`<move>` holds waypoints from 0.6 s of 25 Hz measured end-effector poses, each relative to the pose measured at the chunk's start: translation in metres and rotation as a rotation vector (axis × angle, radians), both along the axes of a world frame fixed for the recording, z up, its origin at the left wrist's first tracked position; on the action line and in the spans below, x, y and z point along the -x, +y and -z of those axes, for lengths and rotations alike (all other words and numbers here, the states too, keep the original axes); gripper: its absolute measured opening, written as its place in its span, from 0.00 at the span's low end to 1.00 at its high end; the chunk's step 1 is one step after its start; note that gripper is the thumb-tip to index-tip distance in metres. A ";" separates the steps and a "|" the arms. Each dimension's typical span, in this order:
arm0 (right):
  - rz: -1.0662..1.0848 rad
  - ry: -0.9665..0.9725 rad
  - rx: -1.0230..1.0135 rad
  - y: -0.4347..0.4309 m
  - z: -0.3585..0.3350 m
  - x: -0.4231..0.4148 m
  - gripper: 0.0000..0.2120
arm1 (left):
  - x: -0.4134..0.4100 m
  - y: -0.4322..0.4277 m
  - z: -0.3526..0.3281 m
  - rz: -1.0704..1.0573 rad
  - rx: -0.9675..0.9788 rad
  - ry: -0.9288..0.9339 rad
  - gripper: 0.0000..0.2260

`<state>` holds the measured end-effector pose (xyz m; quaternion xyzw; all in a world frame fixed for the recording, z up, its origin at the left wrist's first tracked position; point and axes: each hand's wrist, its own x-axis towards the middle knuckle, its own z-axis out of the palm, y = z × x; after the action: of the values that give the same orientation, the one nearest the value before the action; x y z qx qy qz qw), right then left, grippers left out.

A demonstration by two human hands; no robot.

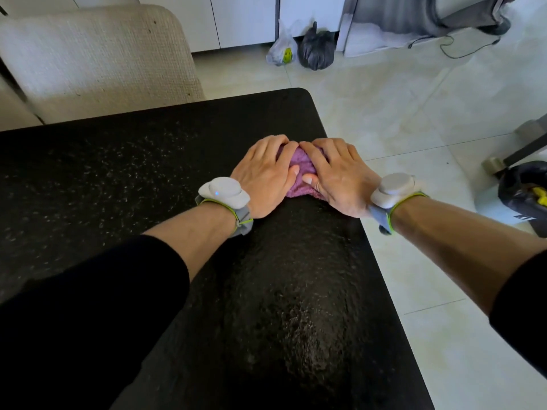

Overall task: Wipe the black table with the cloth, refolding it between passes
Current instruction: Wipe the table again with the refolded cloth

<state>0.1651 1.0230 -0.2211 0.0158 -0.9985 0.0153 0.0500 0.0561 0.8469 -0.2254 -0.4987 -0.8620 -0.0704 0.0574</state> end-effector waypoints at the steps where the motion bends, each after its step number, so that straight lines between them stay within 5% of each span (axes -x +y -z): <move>1: 0.000 0.002 0.005 0.002 0.001 0.003 0.31 | 0.003 0.002 0.000 0.000 0.001 0.000 0.23; 15: 0.041 -0.064 0.112 -0.074 -0.002 -0.118 0.29 | -0.115 -0.071 -0.008 0.007 0.003 -0.084 0.24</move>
<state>0.2831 0.9488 -0.2191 -0.0078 -0.9973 0.0706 0.0192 0.1708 0.7764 -0.2175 -0.4984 -0.8620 -0.0904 0.0201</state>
